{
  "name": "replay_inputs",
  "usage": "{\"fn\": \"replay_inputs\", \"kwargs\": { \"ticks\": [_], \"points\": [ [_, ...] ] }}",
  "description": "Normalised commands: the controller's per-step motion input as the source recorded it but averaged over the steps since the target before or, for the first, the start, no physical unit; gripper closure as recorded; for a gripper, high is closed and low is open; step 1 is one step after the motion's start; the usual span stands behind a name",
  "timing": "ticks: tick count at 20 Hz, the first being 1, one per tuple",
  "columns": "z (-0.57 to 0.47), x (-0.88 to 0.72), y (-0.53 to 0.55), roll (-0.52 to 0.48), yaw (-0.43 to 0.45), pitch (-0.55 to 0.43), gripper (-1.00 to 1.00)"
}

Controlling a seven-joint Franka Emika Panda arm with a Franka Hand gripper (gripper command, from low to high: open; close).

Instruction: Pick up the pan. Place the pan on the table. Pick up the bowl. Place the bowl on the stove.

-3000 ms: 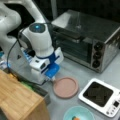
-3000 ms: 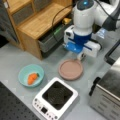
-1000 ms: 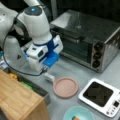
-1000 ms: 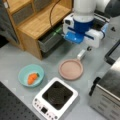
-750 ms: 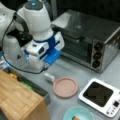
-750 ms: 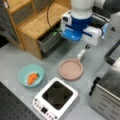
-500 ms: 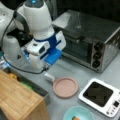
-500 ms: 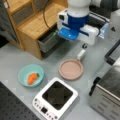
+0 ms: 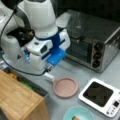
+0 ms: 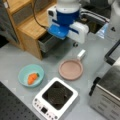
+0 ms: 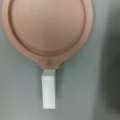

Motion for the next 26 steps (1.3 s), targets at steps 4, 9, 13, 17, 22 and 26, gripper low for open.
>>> {"fn": "replay_inputs", "kwargs": {
  "ticks": [4,9,13,17,22,26],
  "points": [
    [0.39,0.62,-0.32,-0.027,0.138,0.350,-1.00],
    [0.27,0.52,-0.32,-0.021,0.174,0.302,-1.00],
    [0.19,0.47,-0.33,-0.003,0.193,0.263,-1.00],
    [0.16,0.51,-0.34,-0.018,0.183,0.271,-1.00],
    [0.15,0.59,-0.36,-0.032,0.196,0.271,-1.00],
    [0.15,0.60,-0.33,-0.015,0.202,0.255,-1.00]
  ]
}}
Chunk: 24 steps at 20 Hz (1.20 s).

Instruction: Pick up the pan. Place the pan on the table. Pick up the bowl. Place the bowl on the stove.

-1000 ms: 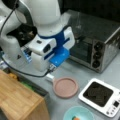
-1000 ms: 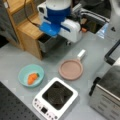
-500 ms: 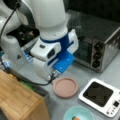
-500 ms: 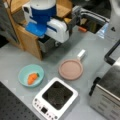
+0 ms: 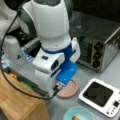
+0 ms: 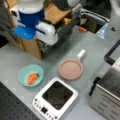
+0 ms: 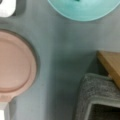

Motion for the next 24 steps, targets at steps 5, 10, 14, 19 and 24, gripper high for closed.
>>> {"fn": "replay_inputs", "kwargs": {
  "ticks": [5,10,14,19,24],
  "points": [
    [0.10,0.57,-0.31,0.021,0.175,0.227,-1.00],
    [0.07,0.51,-0.32,0.061,0.173,0.189,-1.00],
    [0.07,0.45,-0.33,0.080,0.138,0.181,-1.00],
    [0.06,0.38,-0.29,0.087,0.153,0.153,-1.00],
    [-0.02,0.36,-0.33,0.094,0.131,0.109,-1.00]
  ]
}}
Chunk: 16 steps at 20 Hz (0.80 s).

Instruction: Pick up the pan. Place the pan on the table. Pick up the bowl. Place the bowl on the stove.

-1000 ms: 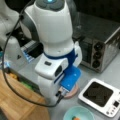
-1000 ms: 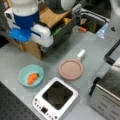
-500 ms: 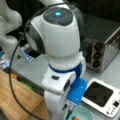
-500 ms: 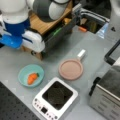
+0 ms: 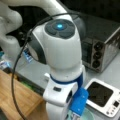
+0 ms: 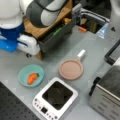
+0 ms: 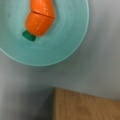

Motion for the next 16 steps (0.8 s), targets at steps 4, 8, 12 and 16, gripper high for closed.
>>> {"fn": "replay_inputs", "kwargs": {
  "ticks": [4,8,12,16],
  "points": [
    [-0.06,0.37,-0.33,0.112,0.090,0.076,-1.00],
    [-0.05,0.35,-0.30,0.135,0.060,0.074,-1.00],
    [-0.01,0.31,-0.29,0.159,0.016,0.092,-1.00],
    [0.03,0.31,-0.27,0.178,-0.042,0.062,-1.00]
  ]
}}
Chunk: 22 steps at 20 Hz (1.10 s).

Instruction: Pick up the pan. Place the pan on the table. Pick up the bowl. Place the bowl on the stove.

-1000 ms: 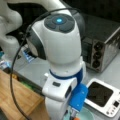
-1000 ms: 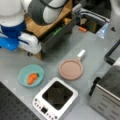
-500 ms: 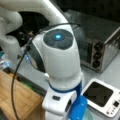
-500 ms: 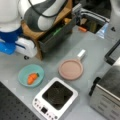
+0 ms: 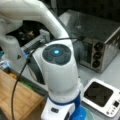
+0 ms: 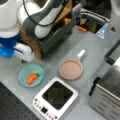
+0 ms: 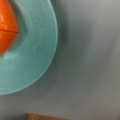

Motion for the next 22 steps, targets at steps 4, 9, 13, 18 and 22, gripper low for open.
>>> {"fn": "replay_inputs", "kwargs": {
  "ticks": [4,9,13,18,22],
  "points": [
    [-0.03,0.31,-0.26,0.188,-0.062,0.035,-1.00],
    [-0.07,0.28,-0.19,0.181,-0.103,0.035,-1.00],
    [-0.05,0.23,-0.10,0.170,-0.151,0.023,-1.00],
    [-0.01,0.13,-0.02,0.126,-0.169,0.024,-1.00],
    [-0.07,0.03,0.05,0.083,-0.160,0.014,-1.00]
  ]
}}
